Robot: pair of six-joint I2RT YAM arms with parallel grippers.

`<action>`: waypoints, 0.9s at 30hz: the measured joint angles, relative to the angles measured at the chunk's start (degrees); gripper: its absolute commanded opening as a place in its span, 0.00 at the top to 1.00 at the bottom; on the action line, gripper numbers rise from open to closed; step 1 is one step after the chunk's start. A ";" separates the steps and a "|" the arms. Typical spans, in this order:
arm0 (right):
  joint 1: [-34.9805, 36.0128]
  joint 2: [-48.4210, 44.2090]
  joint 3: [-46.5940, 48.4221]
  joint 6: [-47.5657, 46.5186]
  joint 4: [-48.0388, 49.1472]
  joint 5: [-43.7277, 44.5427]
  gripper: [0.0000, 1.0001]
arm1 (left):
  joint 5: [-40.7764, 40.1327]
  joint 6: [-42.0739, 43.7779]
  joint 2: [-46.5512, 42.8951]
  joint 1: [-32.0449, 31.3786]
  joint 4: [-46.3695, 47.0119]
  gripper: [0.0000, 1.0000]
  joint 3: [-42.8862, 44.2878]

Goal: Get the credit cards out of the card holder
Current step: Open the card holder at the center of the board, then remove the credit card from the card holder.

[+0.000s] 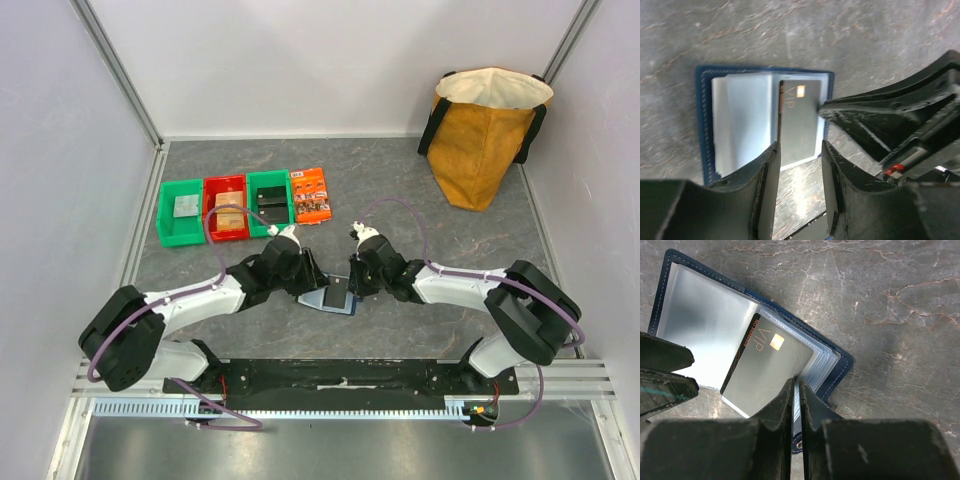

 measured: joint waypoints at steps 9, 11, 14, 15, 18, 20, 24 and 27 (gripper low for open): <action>-0.07 0.42 0.00 -0.63 0.96 -0.79 0.87 | 3.52 1.81 5.31 0.94 1.44 0.54 3.02; -0.07 0.61 0.00 -0.83 1.29 -1.05 0.87 | 3.80 1.90 6.51 1.27 1.46 0.54 3.02; -0.07 0.83 0.00 -1.07 1.79 -1.46 0.87 | 4.15 1.95 7.78 1.84 1.64 0.56 2.99; -0.07 0.87 0.00 -1.20 1.95 -1.53 0.87 | 4.28 1.95 8.07 2.05 1.79 0.57 2.99; -0.07 1.07 0.00 -1.44 2.27 -1.75 0.87 | 5.79 2.03 9.11 2.69 2.89 0.59 2.89; -0.07 1.11 0.00 -1.49 2.43 -1.86 0.87 | 7.15 2.03 9.77 2.84 3.85 0.59 2.64; -0.07 1.40 0.00 -1.57 3.08 -2.10 0.87 | 8.74 2.01 10.25 2.99 5.90 0.59 1.29; -0.07 1.70 0.00 -1.66 3.72 -2.32 0.87 | 9.66 1.97 10.25 2.99 7.15 0.59 0.04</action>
